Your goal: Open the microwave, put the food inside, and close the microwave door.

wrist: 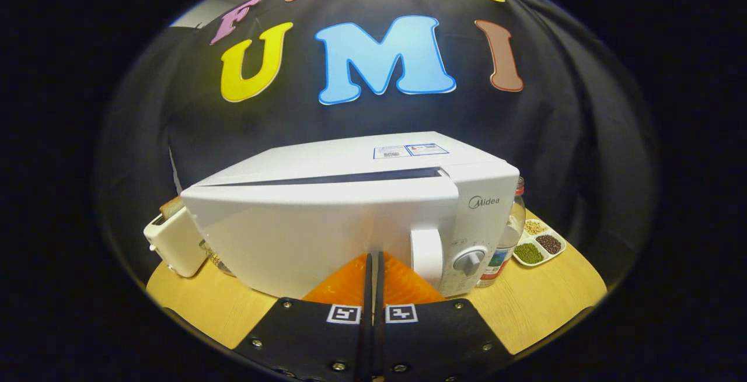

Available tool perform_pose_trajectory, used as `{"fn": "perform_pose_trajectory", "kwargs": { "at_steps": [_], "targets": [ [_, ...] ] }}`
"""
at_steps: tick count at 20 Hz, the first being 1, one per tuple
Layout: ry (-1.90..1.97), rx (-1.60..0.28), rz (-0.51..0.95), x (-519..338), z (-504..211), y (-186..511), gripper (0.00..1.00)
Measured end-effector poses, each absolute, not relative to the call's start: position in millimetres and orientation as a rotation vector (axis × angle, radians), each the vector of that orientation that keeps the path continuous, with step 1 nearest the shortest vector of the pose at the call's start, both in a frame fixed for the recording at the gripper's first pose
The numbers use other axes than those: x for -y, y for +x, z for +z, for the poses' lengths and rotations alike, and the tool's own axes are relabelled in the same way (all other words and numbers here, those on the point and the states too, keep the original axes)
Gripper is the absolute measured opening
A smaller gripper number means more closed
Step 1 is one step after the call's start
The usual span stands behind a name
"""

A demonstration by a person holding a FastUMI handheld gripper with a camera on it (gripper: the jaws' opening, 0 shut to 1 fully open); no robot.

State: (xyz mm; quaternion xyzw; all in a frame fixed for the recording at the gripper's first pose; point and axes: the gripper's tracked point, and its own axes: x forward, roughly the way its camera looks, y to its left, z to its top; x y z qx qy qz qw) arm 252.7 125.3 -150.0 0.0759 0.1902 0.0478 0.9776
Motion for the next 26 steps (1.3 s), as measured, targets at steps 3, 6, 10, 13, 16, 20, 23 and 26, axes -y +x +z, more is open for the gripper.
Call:
{"fn": "perform_pose_trajectory", "kwargs": {
  "at_steps": [3,6,10,13,16,20,23,26],
  "targets": [
    [0.167,-0.389,0.075,-123,-153,263,0.01],
    [0.133,-0.393,0.076,-124,-152,260,0.02],
    [0.165,-0.382,0.088,-119,-129,223,0.02],
    [0.154,-0.338,0.108,-111,-104,180,0.02],
    [0.107,-0.262,0.123,-98,-72,137,0.02],
    [0.034,-0.159,0.108,-83,-27,89,0.02],
    [0.021,-0.107,0.078,-69,-5,55,0.02],
    [0.021,-0.086,0.06,-58,1,27,0.02]
  ]
}}
